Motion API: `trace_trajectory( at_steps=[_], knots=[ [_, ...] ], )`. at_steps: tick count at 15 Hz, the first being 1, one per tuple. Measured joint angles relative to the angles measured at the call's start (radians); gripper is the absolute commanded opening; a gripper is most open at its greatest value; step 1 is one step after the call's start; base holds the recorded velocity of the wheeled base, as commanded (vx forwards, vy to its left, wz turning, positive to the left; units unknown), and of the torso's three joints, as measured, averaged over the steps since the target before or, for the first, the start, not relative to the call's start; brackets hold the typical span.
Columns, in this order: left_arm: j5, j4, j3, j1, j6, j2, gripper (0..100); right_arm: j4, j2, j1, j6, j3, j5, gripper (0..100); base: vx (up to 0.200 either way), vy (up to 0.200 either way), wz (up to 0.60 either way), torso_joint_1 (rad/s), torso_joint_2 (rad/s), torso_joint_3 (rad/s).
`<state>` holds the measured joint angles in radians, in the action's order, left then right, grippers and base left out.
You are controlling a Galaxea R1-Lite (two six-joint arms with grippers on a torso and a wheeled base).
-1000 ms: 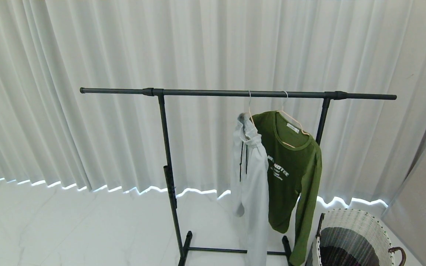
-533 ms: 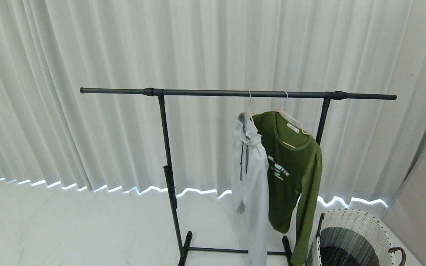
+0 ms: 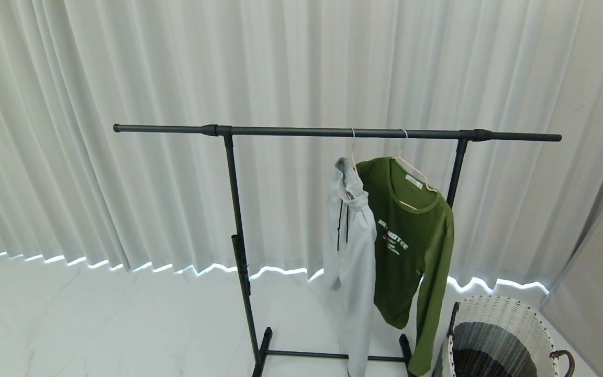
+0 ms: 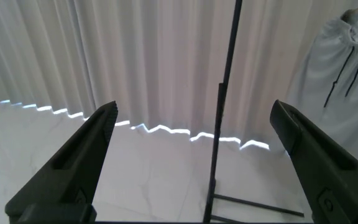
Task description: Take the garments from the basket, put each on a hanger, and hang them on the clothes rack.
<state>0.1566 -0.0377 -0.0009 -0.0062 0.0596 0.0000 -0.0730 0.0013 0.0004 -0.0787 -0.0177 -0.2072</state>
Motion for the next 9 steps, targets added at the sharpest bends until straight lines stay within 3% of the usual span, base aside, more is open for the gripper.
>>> trace_trajectory(
  at_steps=[5, 7, 9],
  knots=[
    [-0.030, 0.000, 0.001, 0.000, -0.013, 0.000, 100, -0.008, -0.001, 0.001, 0.001, 0.016, -0.001, 100, 0.000, 0.000, 0.00, 0.000, 0.00, 0.000],
    [-0.130, 0.020, 0.001, 0.000, -0.043, 0.000, 100, -0.003, -0.001, 0.001, 0.004, 0.018, 0.000, 100, 0.000, 0.000, 0.00, 0.000, 0.00, 0.000],
    [-0.132, 0.026, 0.001, 0.000, -0.046, 0.000, 100, 0.005, -0.001, 0.000, 0.038, 0.018, 0.001, 100, 0.000, 0.000, 0.00, 0.000, 0.00, 0.000]
  ],
)
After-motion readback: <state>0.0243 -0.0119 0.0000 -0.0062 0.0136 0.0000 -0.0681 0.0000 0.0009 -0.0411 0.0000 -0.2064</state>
